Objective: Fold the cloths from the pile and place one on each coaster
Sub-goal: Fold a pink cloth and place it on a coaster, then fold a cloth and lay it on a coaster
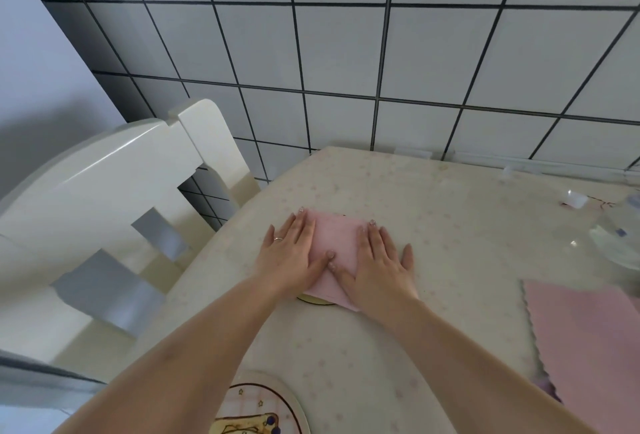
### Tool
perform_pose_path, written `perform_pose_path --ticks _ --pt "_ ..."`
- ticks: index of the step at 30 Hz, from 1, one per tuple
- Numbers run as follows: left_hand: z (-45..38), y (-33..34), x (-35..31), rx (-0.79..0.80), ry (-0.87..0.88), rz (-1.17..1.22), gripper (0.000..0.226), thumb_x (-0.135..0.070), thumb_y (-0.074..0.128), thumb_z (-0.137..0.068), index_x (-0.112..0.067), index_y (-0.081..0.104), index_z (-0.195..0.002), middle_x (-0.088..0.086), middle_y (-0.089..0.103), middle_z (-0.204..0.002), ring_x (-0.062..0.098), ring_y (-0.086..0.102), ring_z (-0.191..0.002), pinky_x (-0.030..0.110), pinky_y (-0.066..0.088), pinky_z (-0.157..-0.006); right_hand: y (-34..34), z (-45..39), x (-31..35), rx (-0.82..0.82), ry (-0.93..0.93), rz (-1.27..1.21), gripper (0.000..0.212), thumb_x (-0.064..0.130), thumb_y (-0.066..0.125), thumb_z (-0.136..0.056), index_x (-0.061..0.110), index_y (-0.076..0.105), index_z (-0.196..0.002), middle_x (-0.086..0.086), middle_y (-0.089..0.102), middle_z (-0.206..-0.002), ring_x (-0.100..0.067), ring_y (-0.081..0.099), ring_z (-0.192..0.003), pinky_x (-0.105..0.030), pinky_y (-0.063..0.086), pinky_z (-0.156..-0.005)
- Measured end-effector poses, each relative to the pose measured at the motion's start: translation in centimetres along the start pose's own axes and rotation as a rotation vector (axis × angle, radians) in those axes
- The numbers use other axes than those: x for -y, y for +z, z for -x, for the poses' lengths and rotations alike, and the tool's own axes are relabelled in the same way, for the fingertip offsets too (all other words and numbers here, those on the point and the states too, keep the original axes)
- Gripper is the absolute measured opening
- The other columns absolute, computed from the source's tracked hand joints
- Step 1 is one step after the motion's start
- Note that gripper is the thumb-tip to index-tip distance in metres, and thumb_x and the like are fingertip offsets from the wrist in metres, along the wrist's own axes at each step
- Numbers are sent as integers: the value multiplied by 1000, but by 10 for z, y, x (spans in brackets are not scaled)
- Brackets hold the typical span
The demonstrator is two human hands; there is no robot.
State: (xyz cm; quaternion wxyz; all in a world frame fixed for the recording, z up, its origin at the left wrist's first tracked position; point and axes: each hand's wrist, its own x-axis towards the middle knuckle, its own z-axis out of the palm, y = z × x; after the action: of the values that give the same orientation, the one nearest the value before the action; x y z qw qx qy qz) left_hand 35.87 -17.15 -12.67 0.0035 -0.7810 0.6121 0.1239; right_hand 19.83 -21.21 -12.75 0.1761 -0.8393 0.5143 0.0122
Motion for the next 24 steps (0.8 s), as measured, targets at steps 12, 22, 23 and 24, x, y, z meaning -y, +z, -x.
perform_pose_path --ticks 12,22,23,24 --pt "70 -24 -79 -244 -21 810 23 -17 60 -88 -18 64 -110 -9 66 -97 6 62 -94 22 47 -88 -33 70 -46 -373 -121 -336 46 43 47 -83 22 58 -123 -2 50 -137 -20 34 -137 -47 23 -112" --pt "137 7 -239 -103 138 864 21 -26 62 -81 -17 70 -98 -5 71 -91 7 66 -84 10 45 -75 -73 196 -179 -380 -70 -319 38 35 56 -80 20 64 -114 -4 54 -132 -25 44 -128 -44 35 -106" --pt "143 12 -255 -80 138 846 28 -29 59 -78 -15 70 -99 -2 71 -93 10 66 -85 7 43 -73 -78 210 -194 -383 -64 -290 39 35 57 -79 20 63 -115 -4 52 -133 -26 43 -129 -44 34 -107" --pt "148 19 -271 -61 143 830 34 -32 56 -75 -13 71 -99 1 72 -93 12 66 -85 5 41 -71 -80 223 -210 -372 -56 -265 40 34 58 -79 20 62 -116 -4 51 -135 -26 41 -131 -43 32 -109"
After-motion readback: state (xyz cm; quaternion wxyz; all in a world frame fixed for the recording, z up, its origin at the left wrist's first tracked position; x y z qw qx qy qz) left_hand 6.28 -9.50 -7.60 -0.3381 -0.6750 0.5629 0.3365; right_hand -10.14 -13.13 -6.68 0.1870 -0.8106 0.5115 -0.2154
